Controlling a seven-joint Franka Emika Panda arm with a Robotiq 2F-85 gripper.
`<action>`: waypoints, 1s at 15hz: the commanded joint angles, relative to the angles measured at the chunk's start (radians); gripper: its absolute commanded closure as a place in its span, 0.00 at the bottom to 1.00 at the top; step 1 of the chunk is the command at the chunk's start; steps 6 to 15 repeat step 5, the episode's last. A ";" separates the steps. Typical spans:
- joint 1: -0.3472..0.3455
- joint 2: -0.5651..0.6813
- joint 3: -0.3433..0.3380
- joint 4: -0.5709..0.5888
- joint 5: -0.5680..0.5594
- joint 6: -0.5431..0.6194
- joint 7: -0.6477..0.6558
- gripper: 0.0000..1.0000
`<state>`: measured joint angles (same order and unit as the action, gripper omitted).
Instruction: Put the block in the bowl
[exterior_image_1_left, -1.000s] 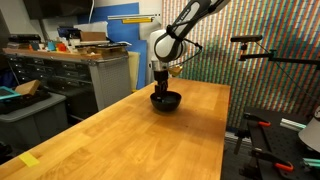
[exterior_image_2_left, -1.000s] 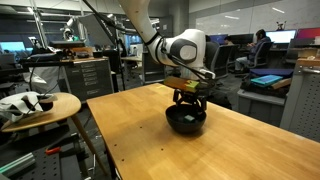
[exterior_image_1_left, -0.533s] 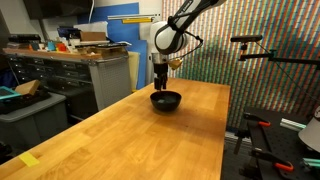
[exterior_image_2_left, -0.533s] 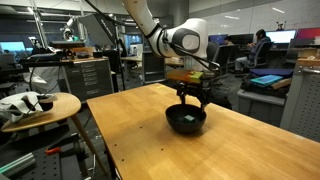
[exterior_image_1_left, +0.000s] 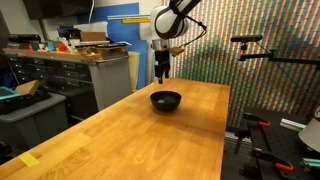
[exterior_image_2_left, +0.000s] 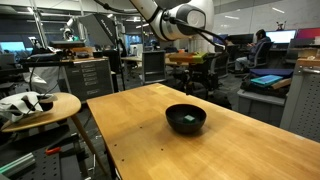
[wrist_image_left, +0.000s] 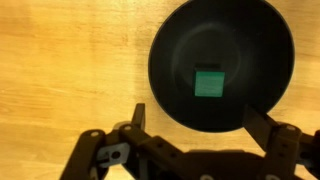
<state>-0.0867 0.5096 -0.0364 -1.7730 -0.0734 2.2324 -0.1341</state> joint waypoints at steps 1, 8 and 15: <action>0.001 -0.006 -0.001 0.007 0.007 -0.015 0.003 0.00; 0.001 -0.016 -0.001 0.015 0.014 -0.033 0.009 0.00; 0.001 -0.016 -0.001 0.015 0.014 -0.033 0.009 0.00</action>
